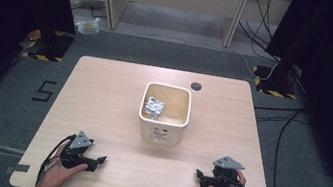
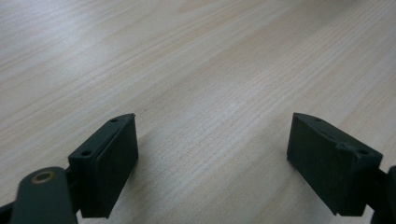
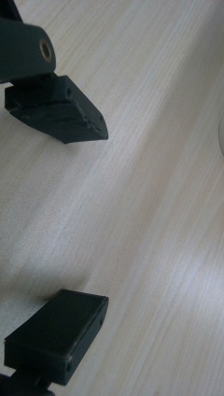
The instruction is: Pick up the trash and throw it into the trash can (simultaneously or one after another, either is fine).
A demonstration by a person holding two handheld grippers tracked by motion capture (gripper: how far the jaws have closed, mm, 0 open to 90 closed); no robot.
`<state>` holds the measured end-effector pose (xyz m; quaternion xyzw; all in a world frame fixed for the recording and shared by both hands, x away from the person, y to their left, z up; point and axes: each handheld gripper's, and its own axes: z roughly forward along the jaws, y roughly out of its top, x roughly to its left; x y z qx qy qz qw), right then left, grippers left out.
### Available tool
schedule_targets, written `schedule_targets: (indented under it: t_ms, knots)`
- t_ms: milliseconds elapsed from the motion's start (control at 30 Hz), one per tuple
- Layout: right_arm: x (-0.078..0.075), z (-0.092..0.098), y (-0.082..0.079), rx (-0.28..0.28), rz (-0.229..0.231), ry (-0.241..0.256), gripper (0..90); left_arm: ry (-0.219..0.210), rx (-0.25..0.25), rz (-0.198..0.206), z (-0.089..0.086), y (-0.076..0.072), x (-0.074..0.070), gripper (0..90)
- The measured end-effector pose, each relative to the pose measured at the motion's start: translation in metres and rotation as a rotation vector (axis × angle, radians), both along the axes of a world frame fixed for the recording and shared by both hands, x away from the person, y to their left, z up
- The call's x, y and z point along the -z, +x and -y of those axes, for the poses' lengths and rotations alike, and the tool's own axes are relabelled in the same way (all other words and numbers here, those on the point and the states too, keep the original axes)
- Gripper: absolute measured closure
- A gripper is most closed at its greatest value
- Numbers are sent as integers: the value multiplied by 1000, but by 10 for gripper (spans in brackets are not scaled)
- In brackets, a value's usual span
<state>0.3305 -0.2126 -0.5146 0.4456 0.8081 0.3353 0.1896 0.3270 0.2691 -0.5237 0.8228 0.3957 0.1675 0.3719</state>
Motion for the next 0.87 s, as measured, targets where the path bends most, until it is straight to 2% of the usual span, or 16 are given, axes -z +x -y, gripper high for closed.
schedule_targets:
  t_ms: [133,333,867]
  knots:
    - [2,1,-3,5,17,8,168,0,0,0,0,0,0,155]
    - [2,0,-4,21,16,2,152,0,0,0,0,0,0,154]
    - [2,1,-4,20,15,4,150,0,0,0,0,0,0,154]
